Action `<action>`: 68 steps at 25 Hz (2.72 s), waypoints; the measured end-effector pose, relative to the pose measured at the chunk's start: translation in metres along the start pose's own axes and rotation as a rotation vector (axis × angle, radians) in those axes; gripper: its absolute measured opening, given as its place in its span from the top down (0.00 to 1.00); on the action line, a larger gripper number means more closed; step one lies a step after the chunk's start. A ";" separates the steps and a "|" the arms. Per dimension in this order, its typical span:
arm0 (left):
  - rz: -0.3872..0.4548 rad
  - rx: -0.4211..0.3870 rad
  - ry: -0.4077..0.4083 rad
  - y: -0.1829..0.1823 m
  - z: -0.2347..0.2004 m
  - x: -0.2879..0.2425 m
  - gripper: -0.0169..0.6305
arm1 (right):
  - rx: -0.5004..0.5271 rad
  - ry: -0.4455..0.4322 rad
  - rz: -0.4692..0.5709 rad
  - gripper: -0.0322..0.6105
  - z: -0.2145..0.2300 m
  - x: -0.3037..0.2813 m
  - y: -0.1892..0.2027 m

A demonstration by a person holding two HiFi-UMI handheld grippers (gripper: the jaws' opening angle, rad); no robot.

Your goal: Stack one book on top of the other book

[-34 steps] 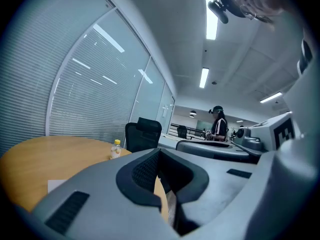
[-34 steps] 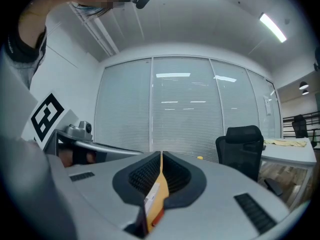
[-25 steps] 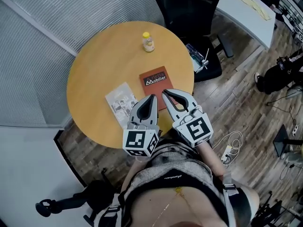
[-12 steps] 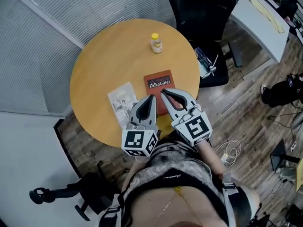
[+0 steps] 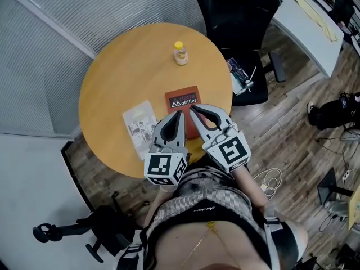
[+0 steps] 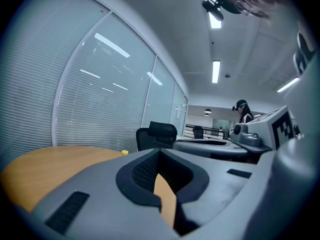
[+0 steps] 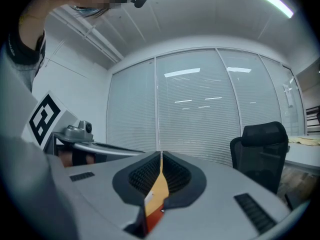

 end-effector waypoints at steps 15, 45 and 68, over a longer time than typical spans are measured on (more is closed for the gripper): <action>-0.007 0.008 -0.061 0.006 0.001 -0.025 0.94 | 0.015 -0.067 -0.029 0.91 0.028 -0.007 0.013; -0.028 0.034 0.006 0.006 -0.047 0.001 0.94 | -0.044 -0.011 -0.047 0.91 -0.003 -0.039 0.017; -0.090 0.060 0.048 0.033 -0.057 0.003 0.94 | -0.002 0.063 -0.119 0.91 -0.008 -0.035 0.040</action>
Point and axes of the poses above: the fingertips, and each gripper's own axes: x backward along the fingers, z to its right, y out of its underside, the point moved 3 cm from there along x, backward along the fingers, and after that the axes turned 6 degrees about y, right-handed, at the moved point
